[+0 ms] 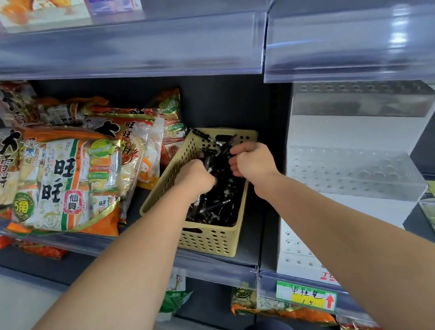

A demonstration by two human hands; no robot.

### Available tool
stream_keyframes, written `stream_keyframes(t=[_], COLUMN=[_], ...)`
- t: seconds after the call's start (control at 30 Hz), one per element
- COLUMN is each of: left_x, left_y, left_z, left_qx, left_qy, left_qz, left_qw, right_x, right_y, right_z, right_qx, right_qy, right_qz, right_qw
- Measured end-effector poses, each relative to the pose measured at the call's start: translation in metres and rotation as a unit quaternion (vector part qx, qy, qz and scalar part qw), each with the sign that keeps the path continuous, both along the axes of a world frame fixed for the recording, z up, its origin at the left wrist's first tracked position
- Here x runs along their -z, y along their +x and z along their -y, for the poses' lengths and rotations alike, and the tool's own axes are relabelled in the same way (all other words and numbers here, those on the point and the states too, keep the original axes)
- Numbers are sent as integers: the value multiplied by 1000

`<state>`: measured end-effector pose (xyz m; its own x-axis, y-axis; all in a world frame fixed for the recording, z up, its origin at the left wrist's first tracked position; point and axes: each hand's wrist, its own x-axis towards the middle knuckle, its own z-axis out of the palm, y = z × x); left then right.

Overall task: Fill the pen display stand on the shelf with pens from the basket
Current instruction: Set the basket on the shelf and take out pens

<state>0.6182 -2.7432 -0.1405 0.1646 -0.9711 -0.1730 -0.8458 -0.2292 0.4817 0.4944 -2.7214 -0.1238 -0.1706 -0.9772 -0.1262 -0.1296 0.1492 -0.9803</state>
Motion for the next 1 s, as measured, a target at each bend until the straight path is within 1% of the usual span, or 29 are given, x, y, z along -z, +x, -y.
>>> stream_keyframes(t=[0.03, 0.07, 0.13, 0.17, 0.3, 0.37, 0.5, 0.63, 0.77, 1.0], left_x=[0, -2, -10, -15, -34, -43, -59, -62, -56, -61], left_y=[4, 6, 7, 7, 2, 0, -2, -1, 2, 2], left_z=[2, 2, -2, -5, -19, -26, -40, -57, -77, -110], left_qx=[-17, -31, -56, -62, -72, -72, -45, -46, -50, -36], left_qy=[-10, -18, -39, -51, -77, -68, -9, 26, 31, 13], left_qz=[-51, -129, -298, -353, -457, -500, -553, -582, -564, -540], left_qw=[998, 991, 952, 932, 883, 860, 832, 811, 824, 841], right_x=[0, -1, -1, -1, -3, -7, -14, -19, -25, -30], right_y=[0, 0, 1, 1, -1, -1, -4, -7, -9, -14], right_z=[-1, -1, -3, -3, -8, -11, -15, -18, -27, -50], right_qx=[-2, -4, -4, -3, -8, -10, -9, -21, -76, -113], right_qy=[0, -1, -4, -5, -5, -8, -12, 3, -12, -19], right_qz=[2, 3, 3, 4, 22, 40, 76, 126, 147, 148], right_qw=[1000, 1000, 1000, 1000, 1000, 999, 997, 992, 986, 982])
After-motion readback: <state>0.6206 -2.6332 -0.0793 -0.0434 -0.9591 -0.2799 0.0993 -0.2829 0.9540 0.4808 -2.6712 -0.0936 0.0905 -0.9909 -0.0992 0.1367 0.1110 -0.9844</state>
